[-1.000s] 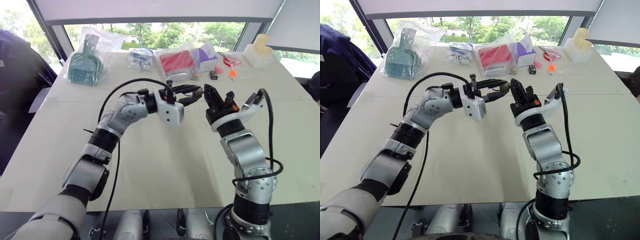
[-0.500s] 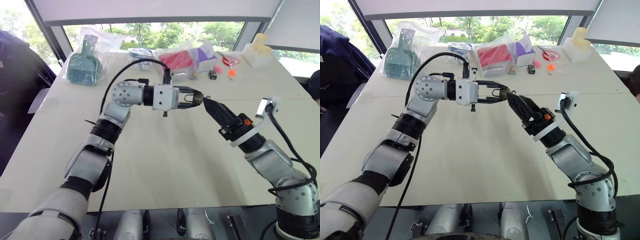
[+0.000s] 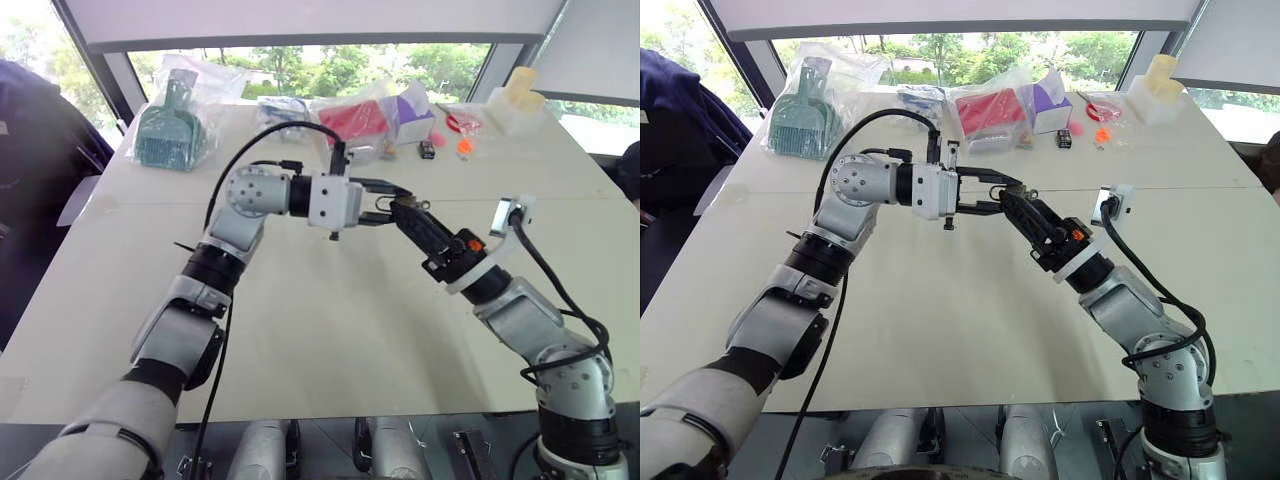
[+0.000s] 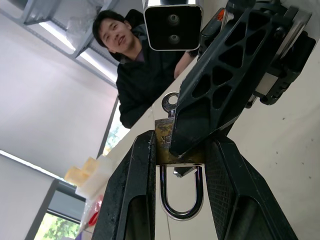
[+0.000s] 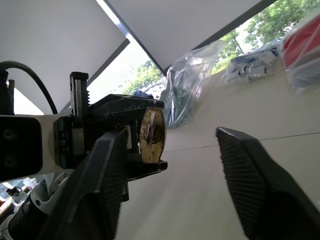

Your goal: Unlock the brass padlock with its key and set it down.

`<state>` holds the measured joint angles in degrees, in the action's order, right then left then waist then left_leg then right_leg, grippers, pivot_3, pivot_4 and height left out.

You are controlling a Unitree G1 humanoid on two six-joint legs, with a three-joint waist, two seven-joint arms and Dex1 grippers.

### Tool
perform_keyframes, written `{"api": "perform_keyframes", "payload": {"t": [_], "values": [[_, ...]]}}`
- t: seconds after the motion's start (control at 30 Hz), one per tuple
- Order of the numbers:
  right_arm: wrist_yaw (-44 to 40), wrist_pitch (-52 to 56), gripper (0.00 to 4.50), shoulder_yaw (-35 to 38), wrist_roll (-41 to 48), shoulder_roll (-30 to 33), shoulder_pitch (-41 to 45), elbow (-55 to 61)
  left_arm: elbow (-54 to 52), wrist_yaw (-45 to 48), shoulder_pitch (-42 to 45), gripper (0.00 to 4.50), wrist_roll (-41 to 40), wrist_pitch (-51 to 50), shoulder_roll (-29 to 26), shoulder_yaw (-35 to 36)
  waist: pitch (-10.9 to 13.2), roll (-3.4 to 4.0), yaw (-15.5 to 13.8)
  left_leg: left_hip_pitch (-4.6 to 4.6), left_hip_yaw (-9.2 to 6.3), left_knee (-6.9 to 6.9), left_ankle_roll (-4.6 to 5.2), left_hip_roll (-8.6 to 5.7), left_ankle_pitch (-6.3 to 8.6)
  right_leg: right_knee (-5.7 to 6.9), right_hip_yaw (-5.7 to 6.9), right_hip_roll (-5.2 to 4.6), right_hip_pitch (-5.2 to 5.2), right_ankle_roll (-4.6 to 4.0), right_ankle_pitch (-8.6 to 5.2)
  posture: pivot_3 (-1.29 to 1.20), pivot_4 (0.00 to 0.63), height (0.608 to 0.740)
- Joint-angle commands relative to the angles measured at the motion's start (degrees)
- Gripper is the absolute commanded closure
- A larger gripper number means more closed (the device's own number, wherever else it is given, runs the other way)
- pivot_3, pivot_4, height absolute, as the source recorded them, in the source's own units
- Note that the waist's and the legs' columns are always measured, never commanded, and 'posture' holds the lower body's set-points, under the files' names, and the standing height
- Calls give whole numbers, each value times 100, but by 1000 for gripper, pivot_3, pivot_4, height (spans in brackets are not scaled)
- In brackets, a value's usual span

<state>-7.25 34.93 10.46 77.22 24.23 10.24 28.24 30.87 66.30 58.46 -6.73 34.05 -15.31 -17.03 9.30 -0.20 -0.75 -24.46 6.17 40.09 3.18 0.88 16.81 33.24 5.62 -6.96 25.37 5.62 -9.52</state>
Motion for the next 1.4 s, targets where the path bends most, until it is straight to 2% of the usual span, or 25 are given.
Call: {"api": "perform_keyframes", "payload": {"t": [0.03,0.1,0.33,0.4,0.47,0.5,0.63,0.73,0.83,1.13,1.4], "values": [[-53,-38,3522,82,8,-58,110,60,-237,-34,60,3720,-61,69,-15,130,0,0,0,0,0,0,0,0,0,0,0,0,0,0,0,0,150,735],[-58,-23,4488,78,-14,-88,120,53,-246,-47,54,3720,-63,63,-21,134,0,0,-5,0,0,0,0,0,0,0,0,0,0,0,0,0,150,735],[-77,43,4488,-9,-111,-112,138,6,-277,-42,76,3720,-81,31,8,127,0,0,1,0,0,0,0,0,0,0,0,0,0,0,0,0,150,735],[-77,51,4500,-17,-165,-114,171,-42,-278,65,95,2686,-159,-112,3,123,0,0,1,0,0,0,0,0,0,0,0,0,0,0,0,0,150,735],[-87,63,4500,-8,-201,-119,193,-75,-287,113,108,2025,-221,-265,-6,163,0,0,-1,0,0,0,0,0,0,0,0,0,0,0,0,0,150,735],[-86,68,4500,0,-222,-125,197,-84,-289,106,118,1530,-283,-452,-22,227,0,0,-1,0,0,0,0,0,0,0,0,0,0,0,0,0,150,735],[-81,71,4500,63,-258,-135,201,-131,-440,168,141,123,-672,-1761,-166,476,0,1,8,0,0,0,0,0,0,0,0,0,0,0,0,0,150,735],[-60,51,4500,106,-228,-172,201,-153,-673,183,163,123,-975,-2543,-235,690,1,1,14,0,-1,0,0,0,0,2,0,1,0,2,1,0,150,735],[-51,45,4500,125,-198,-209,216,-174,-747,199,126,123,-976,-2755,-266,756,1,1,-1,0,-2,0,0,0,0,2,0,1,0,3,1,0,150,735],[56,58,4500,148,-55,-319,302,-64,-269,269,186,123,-693,-2419,-185,739,1,1,2,0,-1,1,-1,-2,-1,2,0,2,-1,2,1,0,150,735],[199,59,4500,58,64,-436,200,193,719,173,539,123,-434,-1790,-30,810,1,1,6,0,-1,1,-1,-2,-1,0,0,1,-1,2,1,0,150,735]]}}
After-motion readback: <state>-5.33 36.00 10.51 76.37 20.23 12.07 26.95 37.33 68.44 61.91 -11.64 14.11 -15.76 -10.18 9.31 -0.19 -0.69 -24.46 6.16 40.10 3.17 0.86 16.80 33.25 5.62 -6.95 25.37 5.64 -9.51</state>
